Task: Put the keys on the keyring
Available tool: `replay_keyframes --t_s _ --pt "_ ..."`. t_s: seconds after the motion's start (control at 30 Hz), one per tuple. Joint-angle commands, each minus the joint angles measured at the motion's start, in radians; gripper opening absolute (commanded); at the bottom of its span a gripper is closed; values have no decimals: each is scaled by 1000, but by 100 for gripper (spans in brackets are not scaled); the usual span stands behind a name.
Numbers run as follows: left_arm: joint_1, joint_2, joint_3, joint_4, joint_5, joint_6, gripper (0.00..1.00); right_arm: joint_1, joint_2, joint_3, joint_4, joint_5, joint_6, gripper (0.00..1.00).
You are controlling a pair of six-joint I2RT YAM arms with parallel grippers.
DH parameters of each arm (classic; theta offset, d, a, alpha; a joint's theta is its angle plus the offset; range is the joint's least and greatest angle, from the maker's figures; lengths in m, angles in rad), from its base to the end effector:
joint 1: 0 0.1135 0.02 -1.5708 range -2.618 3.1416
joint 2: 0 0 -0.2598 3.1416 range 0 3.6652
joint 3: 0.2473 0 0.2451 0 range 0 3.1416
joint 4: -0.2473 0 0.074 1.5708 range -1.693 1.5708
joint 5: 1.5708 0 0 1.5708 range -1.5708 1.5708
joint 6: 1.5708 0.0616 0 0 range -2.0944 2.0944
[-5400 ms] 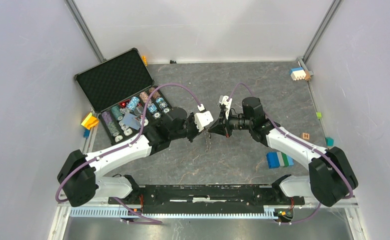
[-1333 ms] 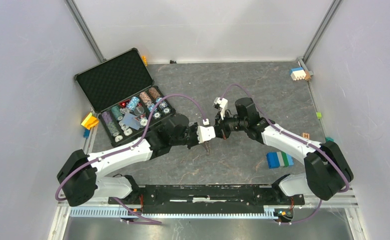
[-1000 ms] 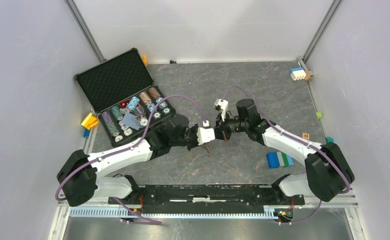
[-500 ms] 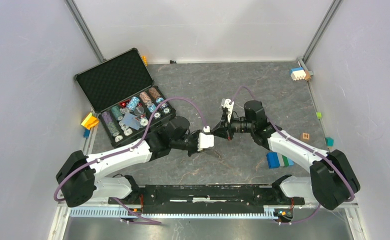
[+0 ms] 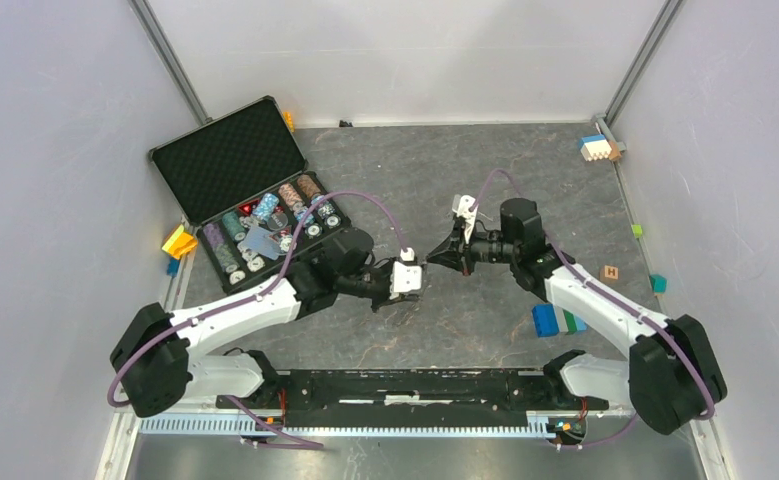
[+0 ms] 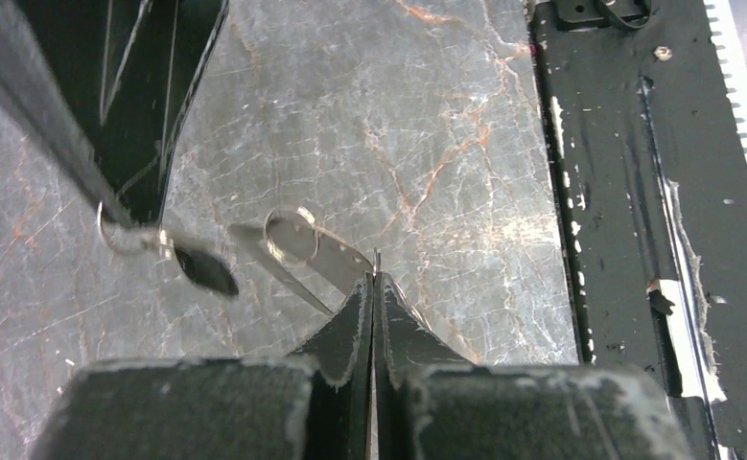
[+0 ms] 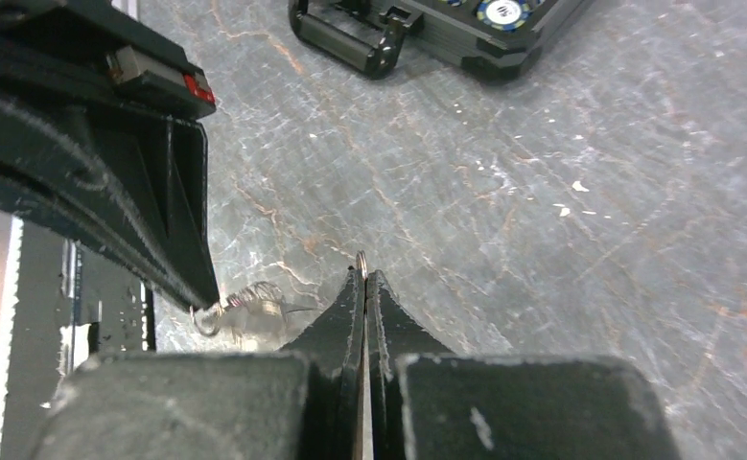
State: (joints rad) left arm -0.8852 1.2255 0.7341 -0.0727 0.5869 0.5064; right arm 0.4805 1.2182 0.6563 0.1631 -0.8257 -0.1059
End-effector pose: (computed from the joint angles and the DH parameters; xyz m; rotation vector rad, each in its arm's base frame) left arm 0.1482 -0.2351 0.2317 1.6263 1.3981 -0.8472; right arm 0.2185 0.1650 0.2365 -1.0776 1.6587 1.0522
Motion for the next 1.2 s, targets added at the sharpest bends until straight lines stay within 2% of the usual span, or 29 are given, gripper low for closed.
replay_keyframes --t_s 0.0,0.27,0.37,0.63,0.93,1.17 --pt "32 -27 33 35 40 -45 2 -27 -77 26 -72 -12 -132 0" --pt "49 1 82 -22 69 -46 2 -26 -151 86 -344 -53 -419 0" --pt "63 8 96 -43 106 -34 2 -25 -169 85 -391 -54 -469 0" --pt "178 32 116 -138 413 83 2 -26 -229 123 -389 22 -467 0" --pt "222 46 153 -273 521 226 2 -21 -249 185 -476 -34 -488 0" --pt "254 92 228 -385 617 334 2 72 -227 130 -502 -36 -550 0"
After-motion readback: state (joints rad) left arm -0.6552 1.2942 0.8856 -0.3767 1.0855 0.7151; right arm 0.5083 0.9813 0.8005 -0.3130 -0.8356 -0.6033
